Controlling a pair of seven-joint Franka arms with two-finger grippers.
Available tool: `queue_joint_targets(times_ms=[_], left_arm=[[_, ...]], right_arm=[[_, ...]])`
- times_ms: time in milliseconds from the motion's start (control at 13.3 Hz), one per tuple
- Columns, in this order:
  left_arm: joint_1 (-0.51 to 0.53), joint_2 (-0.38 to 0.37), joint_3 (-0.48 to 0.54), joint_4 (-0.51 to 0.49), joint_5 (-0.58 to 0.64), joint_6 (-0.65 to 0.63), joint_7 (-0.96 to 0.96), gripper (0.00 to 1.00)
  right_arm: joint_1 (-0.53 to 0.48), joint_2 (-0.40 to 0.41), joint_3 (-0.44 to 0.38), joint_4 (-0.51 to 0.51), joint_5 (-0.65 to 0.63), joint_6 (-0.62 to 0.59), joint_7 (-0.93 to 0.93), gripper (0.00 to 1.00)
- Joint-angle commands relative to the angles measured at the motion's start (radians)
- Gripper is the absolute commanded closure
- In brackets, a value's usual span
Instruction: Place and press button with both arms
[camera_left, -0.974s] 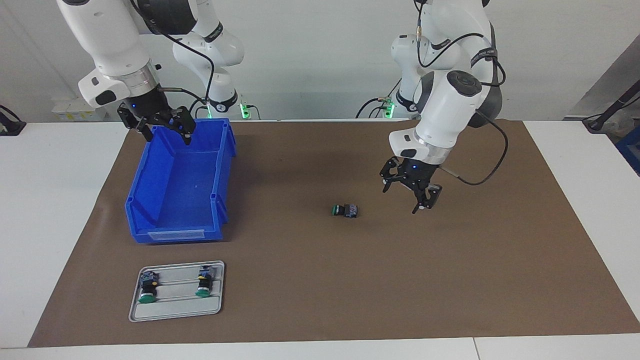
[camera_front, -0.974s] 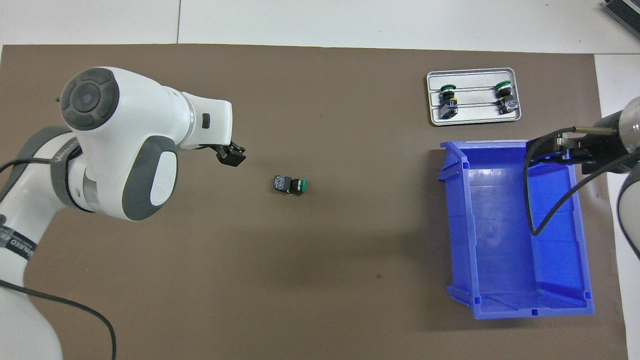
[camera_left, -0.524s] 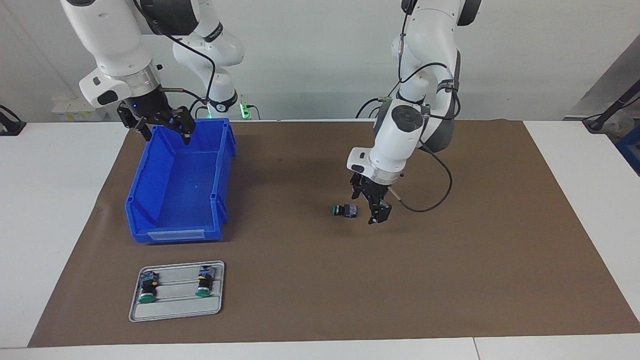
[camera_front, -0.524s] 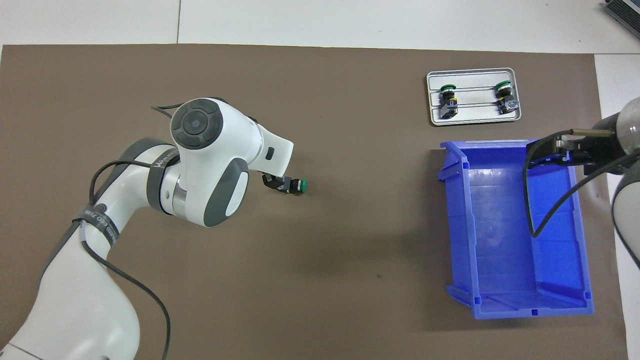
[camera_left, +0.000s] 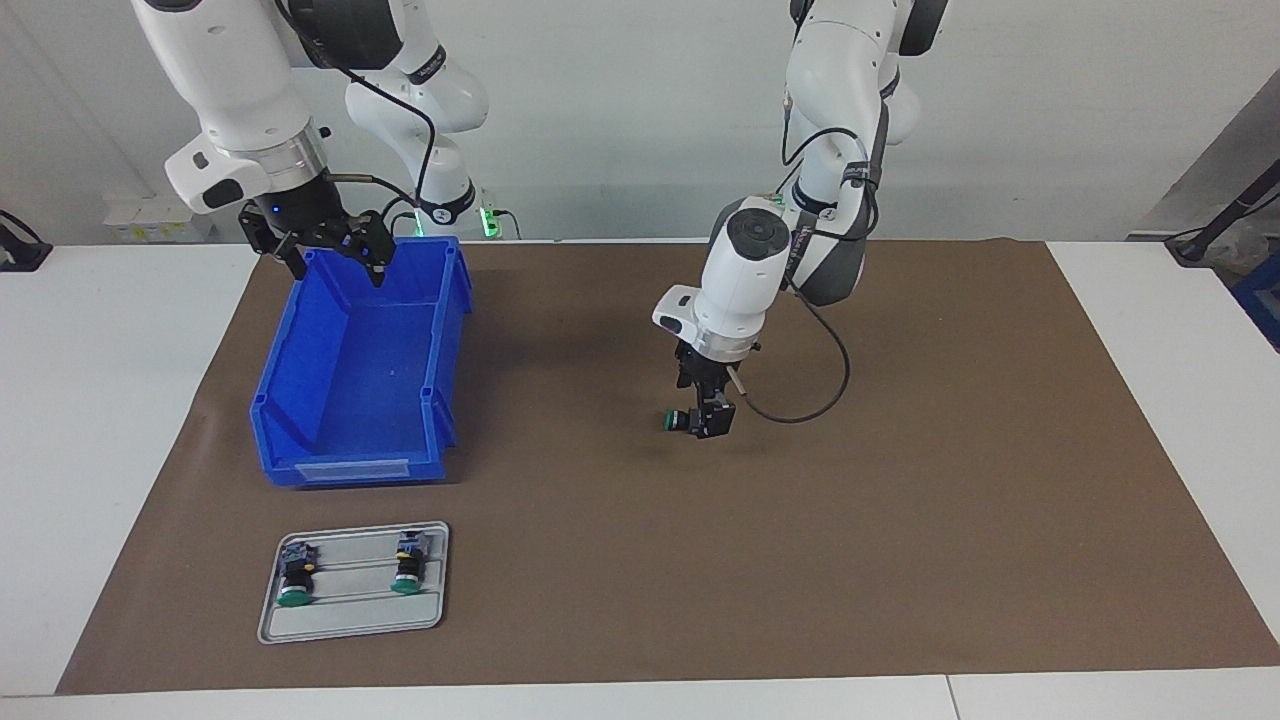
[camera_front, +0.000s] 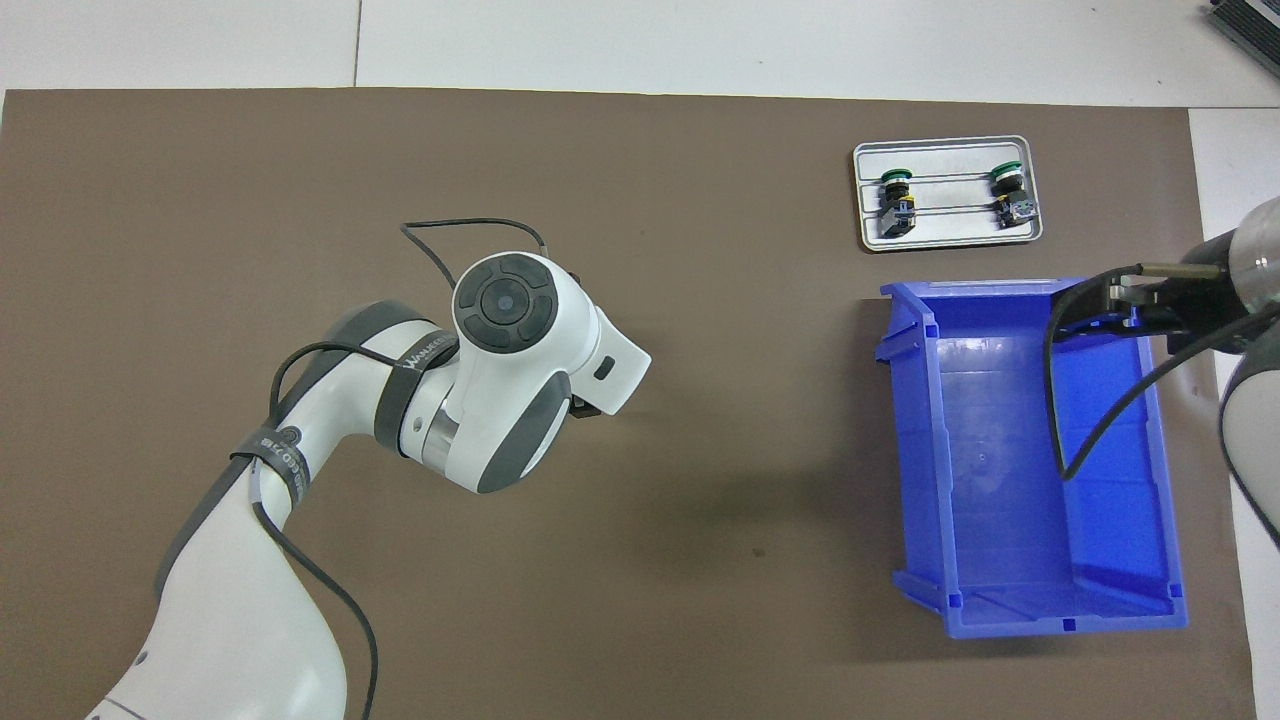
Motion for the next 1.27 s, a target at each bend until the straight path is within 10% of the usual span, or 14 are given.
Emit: queue_joint_targets(times_ms=[0,1199], left_arm=[[-0.035,-0.01,0.018,-0.048,0.031,0.014,0.023,0.0],[-0.087,0.023,0.022,-0.125,0.033,0.174,0.017,0.05]], right_arm=[[-0.012,-0.022,0.006,-0.022,-0.001,-0.001,-0.02,0.0],[-0.009,-0.022,0.006,-0.022,-0.001,-0.002,-0.02,0.0]])
